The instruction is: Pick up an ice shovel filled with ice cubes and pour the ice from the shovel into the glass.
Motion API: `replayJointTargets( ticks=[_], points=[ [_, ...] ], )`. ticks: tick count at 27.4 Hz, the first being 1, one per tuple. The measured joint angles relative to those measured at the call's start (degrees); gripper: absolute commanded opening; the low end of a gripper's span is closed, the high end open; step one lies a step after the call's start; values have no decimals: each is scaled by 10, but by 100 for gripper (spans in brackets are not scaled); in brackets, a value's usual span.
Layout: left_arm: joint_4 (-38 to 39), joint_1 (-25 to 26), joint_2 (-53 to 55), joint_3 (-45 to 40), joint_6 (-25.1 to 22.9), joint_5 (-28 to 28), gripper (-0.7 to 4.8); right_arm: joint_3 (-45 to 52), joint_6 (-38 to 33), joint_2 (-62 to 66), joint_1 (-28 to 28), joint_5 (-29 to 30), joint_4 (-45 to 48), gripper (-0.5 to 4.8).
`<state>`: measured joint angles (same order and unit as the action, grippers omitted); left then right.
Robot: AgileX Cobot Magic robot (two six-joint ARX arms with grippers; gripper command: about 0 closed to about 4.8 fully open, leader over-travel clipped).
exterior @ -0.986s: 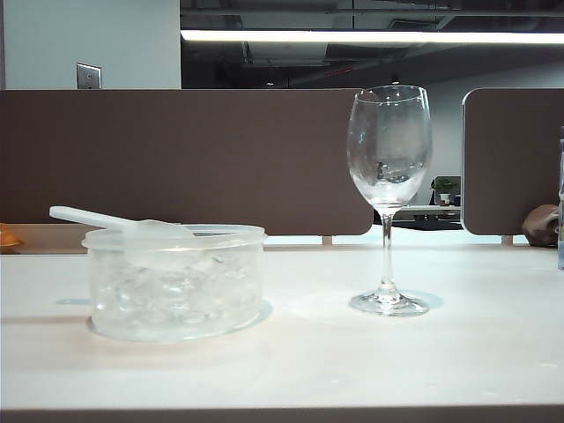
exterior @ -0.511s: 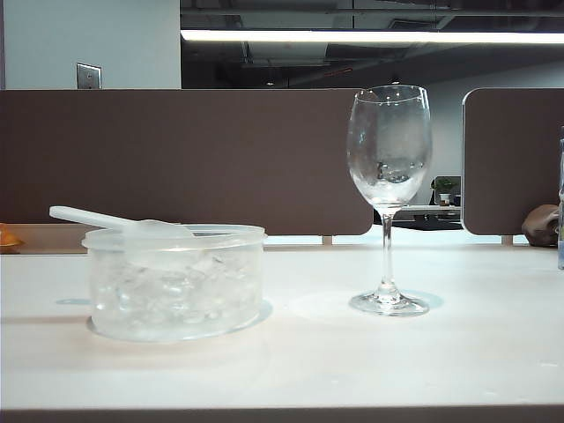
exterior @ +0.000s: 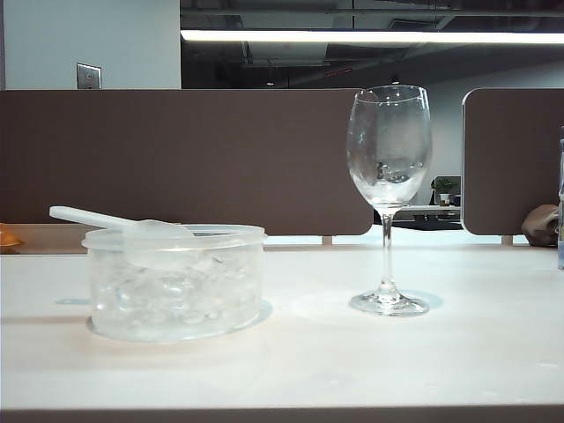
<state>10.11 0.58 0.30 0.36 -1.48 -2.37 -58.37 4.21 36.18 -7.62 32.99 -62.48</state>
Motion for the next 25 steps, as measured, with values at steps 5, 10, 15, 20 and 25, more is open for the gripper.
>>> replayJointTargets(
  ticks=[5, 10, 15, 20, 25],
  points=[
    [0, 0, 0, 0, 0, 0, -3, 0, 0, 0, 0, 0, 0, -5],
    [0, 0, 0, 0, 0, 0, -3, 0, 0, 0, 0, 0, 0, -5],
    [0, 0, 0, 0, 0, 0, -3, 0, 0, 0, 0, 0, 0, -5],
    [0, 0, 0, 0, 0, 0, -3, 0, 0, 0, 0, 0, 0, -5],
    [0, 0, 0, 0, 12, 2, -3, 0, 0, 0, 0, 0, 0, -5]
  ],
)
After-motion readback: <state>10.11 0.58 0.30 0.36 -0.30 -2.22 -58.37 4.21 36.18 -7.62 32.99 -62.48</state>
